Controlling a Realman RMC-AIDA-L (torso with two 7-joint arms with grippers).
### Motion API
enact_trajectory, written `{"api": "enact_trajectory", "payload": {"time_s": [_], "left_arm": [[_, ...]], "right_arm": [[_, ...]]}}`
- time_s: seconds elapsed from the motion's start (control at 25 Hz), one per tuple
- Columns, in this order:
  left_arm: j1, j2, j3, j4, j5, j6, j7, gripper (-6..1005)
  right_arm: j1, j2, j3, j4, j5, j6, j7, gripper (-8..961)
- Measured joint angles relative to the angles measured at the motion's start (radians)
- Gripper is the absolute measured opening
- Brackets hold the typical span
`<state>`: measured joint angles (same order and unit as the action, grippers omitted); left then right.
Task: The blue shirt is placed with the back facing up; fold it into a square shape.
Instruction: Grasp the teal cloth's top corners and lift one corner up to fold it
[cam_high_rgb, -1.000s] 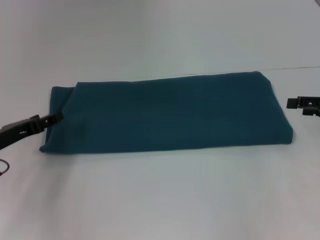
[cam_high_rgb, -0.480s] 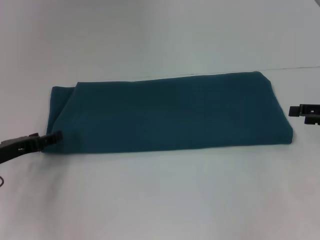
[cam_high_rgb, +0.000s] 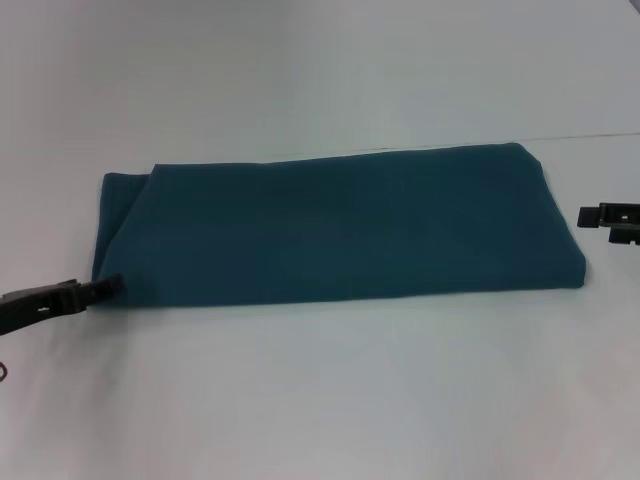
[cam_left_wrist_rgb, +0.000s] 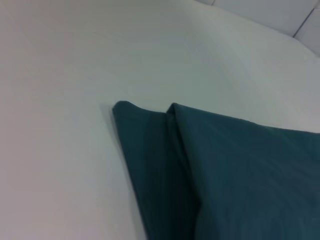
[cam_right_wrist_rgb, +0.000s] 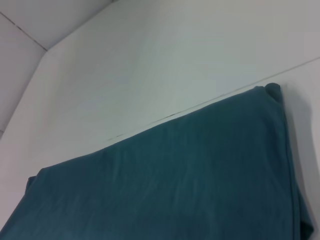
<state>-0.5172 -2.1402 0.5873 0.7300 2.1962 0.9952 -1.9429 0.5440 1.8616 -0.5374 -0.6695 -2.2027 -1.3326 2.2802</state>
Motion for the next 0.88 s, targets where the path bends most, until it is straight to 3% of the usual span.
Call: {"api": "enact_trajectory", "payload": {"time_s": [0.88], "left_arm": [[-0.022, 0.004, 0.015, 0.072, 0.030, 0.094, -0.032, 783]], "right_arm": [[-0.002, 0.001, 0.019, 0.008, -0.001, 0.017, -0.007, 793]]}}
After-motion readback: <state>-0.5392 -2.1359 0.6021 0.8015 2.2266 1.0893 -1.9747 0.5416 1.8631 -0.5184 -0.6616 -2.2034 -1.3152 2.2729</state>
